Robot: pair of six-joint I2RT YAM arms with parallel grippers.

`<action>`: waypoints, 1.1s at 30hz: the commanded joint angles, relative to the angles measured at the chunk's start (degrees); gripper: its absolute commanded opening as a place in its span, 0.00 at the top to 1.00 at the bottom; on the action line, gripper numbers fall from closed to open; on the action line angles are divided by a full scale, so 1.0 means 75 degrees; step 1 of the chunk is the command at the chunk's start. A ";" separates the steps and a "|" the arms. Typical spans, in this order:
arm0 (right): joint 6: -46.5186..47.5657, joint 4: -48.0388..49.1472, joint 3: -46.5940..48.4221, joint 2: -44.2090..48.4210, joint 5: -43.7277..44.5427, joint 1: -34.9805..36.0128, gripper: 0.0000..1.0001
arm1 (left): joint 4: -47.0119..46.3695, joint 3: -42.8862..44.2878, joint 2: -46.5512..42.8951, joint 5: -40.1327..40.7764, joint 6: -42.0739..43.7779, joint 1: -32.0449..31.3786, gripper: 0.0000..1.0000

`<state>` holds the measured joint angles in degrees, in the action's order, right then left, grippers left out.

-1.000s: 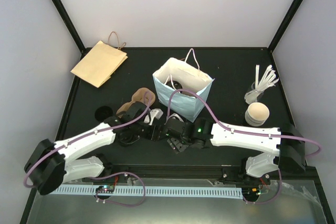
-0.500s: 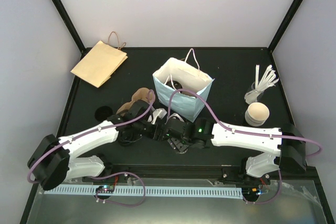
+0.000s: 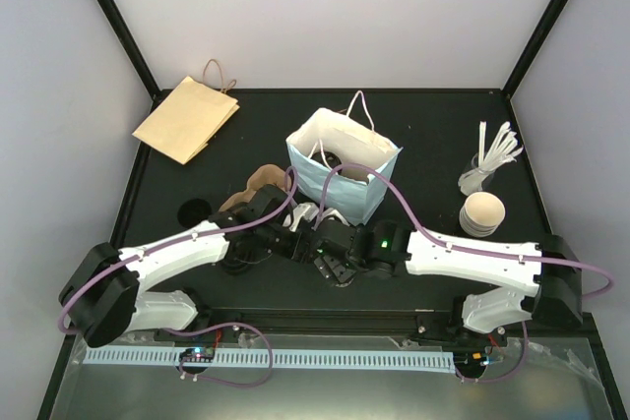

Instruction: Pack the takeout coffee

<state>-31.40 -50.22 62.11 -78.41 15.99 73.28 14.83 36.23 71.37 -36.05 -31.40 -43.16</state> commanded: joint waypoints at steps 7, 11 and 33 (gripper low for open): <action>-0.0248 0.0043 0.0215 0.0676 0.0683 0.0038 0.00 | 0.0738 0.0414 -0.0168 0.0473 0.0293 -0.0025 0.28; -0.0317 0.0016 0.0227 0.0908 0.0726 0.0028 0.00 | 0.0837 0.0501 -0.0326 0.0493 0.0301 -0.0024 0.27; -0.0453 0.0608 -0.0263 0.1990 -0.0405 -0.0666 0.00 | 0.3250 0.1799 -0.1595 0.2394 0.1258 -0.0003 0.01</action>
<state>-33.61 -48.31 61.78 -66.11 15.27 70.13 32.80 46.13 62.15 -25.41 -24.56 -43.16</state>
